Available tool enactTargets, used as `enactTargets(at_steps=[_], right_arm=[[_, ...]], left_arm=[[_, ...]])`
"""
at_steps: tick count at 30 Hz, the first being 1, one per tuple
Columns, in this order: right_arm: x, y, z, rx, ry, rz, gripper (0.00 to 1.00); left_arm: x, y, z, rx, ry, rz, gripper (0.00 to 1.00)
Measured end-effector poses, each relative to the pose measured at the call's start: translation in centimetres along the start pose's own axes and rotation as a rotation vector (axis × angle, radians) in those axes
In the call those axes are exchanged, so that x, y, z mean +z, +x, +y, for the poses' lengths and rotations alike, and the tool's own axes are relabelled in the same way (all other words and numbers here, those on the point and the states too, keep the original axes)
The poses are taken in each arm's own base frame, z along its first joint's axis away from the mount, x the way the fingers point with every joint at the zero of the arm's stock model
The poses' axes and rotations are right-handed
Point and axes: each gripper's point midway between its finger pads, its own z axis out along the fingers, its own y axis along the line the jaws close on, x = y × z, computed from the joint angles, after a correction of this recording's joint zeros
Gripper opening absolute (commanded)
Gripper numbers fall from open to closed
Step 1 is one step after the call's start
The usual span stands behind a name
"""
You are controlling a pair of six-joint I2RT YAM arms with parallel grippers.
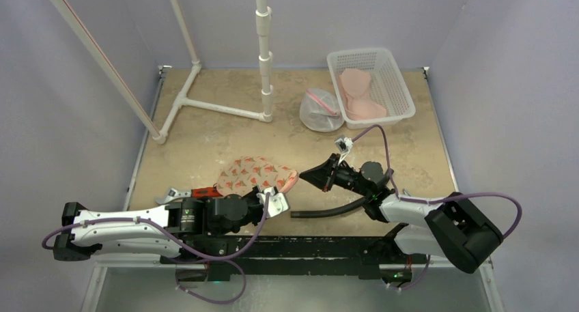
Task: Unzip the laundry bag and remove the bra
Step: Unzip the laundry bag at the center of the board.
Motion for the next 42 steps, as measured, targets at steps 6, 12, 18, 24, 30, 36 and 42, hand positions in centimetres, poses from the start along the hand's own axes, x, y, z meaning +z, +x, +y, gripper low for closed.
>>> enactTargets(at_steps=[6,12,18,24,30,36,42], right_arm=[[0.1,0.0,0.0,0.018,0.0,-0.002,0.0],[0.2,0.0,0.0,0.034,0.002,0.001,0.0],[0.3,0.0,0.2,0.033,0.001,0.009,0.0],[-0.9,-0.3,0.6,0.016,0.044,0.02,0.55],[-3.2,-0.1,1.2,0.014,0.111,0.043,0.78],[-5.3,0.2,1.3,0.013,0.18,0.058,0.83],[-6.2,0.3,0.2,0.045,0.263,0.031,0.86]], left_arm=[[0.1,-0.4,-0.5,0.001,0.026,-0.001,0.0],[0.0,-0.8,-0.5,0.003,0.038,-0.016,0.0],[-0.2,-1.0,-0.6,-0.002,0.048,-0.028,0.0],[0.8,-1.1,-1.2,-0.011,0.052,-0.047,0.0],[3.0,0.8,-2.1,0.002,0.02,-0.014,0.0],[5.0,3.5,-2.3,0.064,-0.1,0.01,0.0],[6.5,6.5,-1.0,0.178,-0.272,0.044,0.0]])
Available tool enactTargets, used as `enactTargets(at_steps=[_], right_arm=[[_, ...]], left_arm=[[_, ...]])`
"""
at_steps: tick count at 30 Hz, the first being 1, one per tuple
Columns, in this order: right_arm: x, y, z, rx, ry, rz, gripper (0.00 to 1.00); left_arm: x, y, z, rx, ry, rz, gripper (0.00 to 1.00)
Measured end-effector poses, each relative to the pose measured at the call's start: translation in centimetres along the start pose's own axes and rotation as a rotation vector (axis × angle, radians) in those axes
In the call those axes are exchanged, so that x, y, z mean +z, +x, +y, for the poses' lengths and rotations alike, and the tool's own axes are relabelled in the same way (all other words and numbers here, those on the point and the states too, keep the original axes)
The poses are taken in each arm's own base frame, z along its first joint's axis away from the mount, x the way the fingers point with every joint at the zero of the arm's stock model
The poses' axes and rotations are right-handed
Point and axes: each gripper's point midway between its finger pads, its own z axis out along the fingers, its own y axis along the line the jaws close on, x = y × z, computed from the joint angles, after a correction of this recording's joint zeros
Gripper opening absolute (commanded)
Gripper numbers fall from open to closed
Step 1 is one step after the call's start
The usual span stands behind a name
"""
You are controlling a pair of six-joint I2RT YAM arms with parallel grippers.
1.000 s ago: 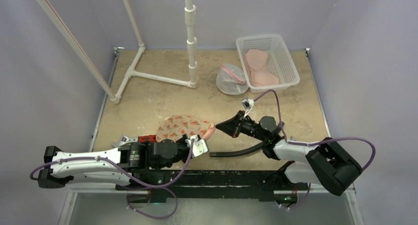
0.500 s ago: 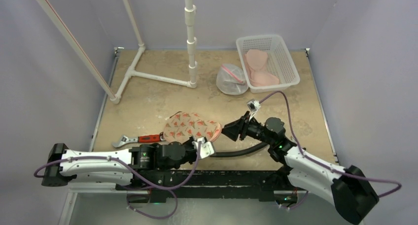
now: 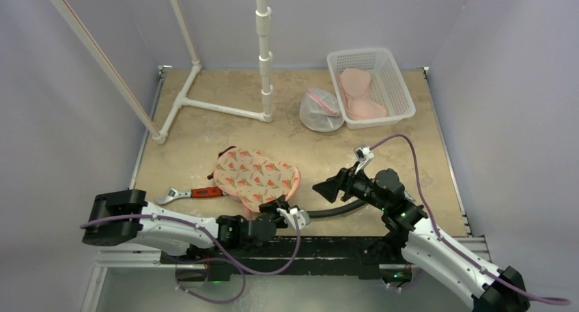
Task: Unzip the laundry bag and remove the bra
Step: Unzip the laundry bag at the center of the board, then open the laundry bag at the center of the board.
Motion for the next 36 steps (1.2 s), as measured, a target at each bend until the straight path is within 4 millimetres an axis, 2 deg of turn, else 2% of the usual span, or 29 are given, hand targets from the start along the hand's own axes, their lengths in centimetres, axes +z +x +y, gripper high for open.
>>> enactTargets(at_steps=[6,10,15,18,20,21,23,24,27,29,31,36], right_arm=[[-0.4,0.7,-2.1,0.044,0.083,-0.032,0.98],[-1.0,-0.5,-2.5,0.056,0.119,-0.109,0.98],[-1.9,-2.0,-2.4,0.055,0.139,-0.193,0.98],[-2.2,-2.5,-2.6,0.054,0.159,-0.215,0.98],[-2.3,-2.6,-2.7,0.052,0.171,-0.217,0.98],[-2.4,-2.7,-2.8,0.05,0.179,-0.219,0.98],[-2.5,-2.9,-2.9,0.046,0.185,-0.226,0.98],[-2.6,-3.1,-2.8,0.041,0.185,-0.234,0.98],[-2.8,-3.5,-2.7,0.023,0.185,-0.252,0.98],[-2.7,-3.5,-2.7,0.0,0.19,-0.239,0.98],[-2.4,-3.3,-2.8,-0.031,0.195,-0.206,0.98],[-1.7,-2.9,-2.9,-0.102,0.197,-0.142,0.95]], left_arm=[[1.2,0.7,0.2,0.136,-0.082,0.009,0.0],[1.9,0.4,0.2,0.184,-0.098,-0.011,0.0],[3.3,0.8,1.1,0.139,-0.095,-0.022,0.0],[4.4,2.0,0.3,0.15,-0.066,0.009,0.0],[5.1,2.6,-1.2,0.172,-0.01,0.027,0.0],[5.3,2.8,-1.9,0.171,0.019,0.029,0.05],[5.4,2.7,-2.6,0.151,0.059,0.019,0.28],[5.5,2.5,-2.9,0.138,0.074,0.015,0.36],[5.7,1.6,-3.4,0.097,0.1,0.006,0.54],[5.7,1.0,-3.3,0.063,0.102,0.004,0.78],[5.5,0.2,-2.9,0.028,0.095,-0.004,0.85],[4.4,-3.0,-0.4,-0.124,0.04,-0.039,0.9]])
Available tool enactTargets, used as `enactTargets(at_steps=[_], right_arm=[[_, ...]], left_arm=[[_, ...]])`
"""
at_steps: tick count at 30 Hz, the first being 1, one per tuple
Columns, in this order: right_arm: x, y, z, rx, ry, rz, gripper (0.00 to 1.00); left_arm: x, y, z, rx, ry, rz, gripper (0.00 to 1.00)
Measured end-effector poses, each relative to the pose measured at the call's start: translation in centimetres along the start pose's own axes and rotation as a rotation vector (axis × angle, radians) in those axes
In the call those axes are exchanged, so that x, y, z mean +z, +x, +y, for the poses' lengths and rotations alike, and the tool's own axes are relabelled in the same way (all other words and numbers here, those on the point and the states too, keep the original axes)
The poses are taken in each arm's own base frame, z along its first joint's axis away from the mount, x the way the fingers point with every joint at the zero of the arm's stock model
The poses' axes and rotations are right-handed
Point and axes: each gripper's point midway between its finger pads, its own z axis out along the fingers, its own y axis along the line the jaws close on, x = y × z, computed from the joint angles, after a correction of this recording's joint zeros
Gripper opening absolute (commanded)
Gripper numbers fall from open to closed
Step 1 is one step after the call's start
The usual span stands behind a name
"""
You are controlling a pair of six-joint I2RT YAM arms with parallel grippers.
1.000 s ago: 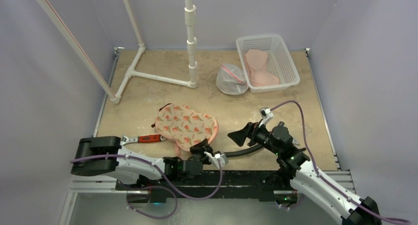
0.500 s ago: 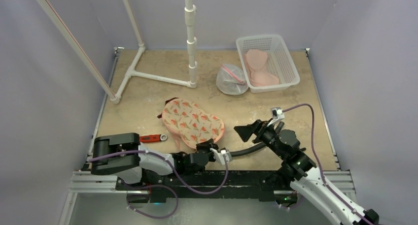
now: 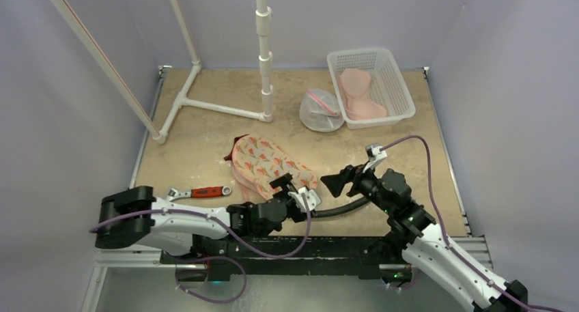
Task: Unzip the laundry bag and remove the bra
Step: Open the laundry bag at the center of the board.
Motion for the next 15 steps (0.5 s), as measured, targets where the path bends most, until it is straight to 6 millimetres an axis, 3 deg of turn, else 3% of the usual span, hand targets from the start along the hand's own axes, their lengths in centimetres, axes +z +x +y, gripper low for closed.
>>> enactTargets(at_steps=[5,8,15], right_arm=[[0.5,-0.5,0.9,-0.067,-0.032,0.032,0.82],[1.4,-0.7,2.0,-0.103,-0.06,0.07,0.81],[4.5,5.0,8.9,-0.335,-0.123,0.269,0.83]], left_arm=[[-2.2,-3.2,3.4,-0.222,-0.104,-0.026,0.92],[-4.4,-4.4,6.0,-0.401,-0.176,-0.052,0.93],[-8.9,-3.2,10.2,-0.804,-0.361,-0.017,0.95]])
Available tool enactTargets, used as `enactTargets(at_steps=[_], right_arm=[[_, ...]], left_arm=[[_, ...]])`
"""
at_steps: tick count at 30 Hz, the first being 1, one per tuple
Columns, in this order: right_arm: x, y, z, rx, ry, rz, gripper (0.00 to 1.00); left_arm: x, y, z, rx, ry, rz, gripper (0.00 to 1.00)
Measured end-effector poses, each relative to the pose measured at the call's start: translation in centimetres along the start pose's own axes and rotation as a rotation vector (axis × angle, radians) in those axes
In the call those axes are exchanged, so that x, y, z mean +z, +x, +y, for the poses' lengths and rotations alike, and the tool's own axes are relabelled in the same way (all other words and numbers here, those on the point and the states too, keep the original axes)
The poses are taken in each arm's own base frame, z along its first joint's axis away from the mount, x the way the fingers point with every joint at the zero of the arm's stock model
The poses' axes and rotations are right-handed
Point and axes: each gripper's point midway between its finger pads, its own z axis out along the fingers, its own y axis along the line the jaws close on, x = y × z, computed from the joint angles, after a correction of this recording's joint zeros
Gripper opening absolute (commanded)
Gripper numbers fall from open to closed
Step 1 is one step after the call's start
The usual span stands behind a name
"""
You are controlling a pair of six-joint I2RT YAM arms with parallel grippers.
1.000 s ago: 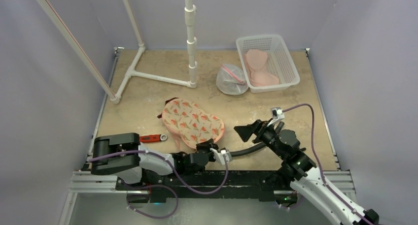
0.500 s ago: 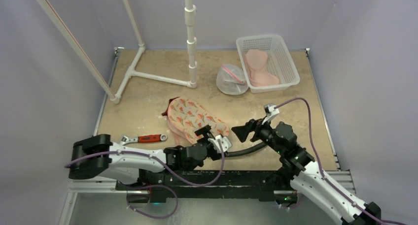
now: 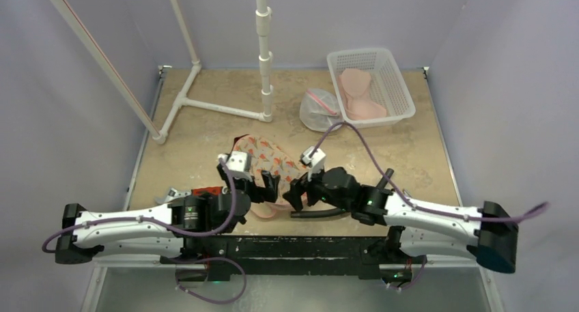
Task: Unzip the laundry bag and remove the bra
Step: Open the laundry bag at the center of the board.
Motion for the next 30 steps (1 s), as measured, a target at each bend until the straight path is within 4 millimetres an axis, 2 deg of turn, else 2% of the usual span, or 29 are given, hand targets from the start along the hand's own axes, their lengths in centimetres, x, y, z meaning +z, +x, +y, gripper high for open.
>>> enactTargets(at_steps=[2,7,11,15,22,30], right_arm=[[1.3,0.3,0.8,-0.058,0.025,0.02,0.82],[3.3,1.7,0.8,-0.183,0.106,0.044,0.75],[4.8,3.2,2.1,-0.303,0.126,0.074,0.71],[6.0,4.3,3.2,-0.399,0.143,0.097,0.63],[7.5,5.7,3.4,-0.518,0.189,0.129,0.63],[8.7,7.3,2.8,-0.596,0.248,0.169,0.48]], left_arm=[[-0.7,-0.7,1.2,-0.097,-0.049,0.004,0.96],[-2.9,-2.3,5.2,-0.343,-0.187,-0.017,0.97],[-4.2,-2.5,8.4,-0.479,-0.264,-0.05,0.97],[-4.8,-1.8,10.4,-0.542,-0.327,-0.065,0.97],[-5.6,-1.4,12.4,-0.597,-0.375,-0.076,0.96],[-6.2,-1.7,13.3,-0.645,-0.373,-0.085,0.95]])
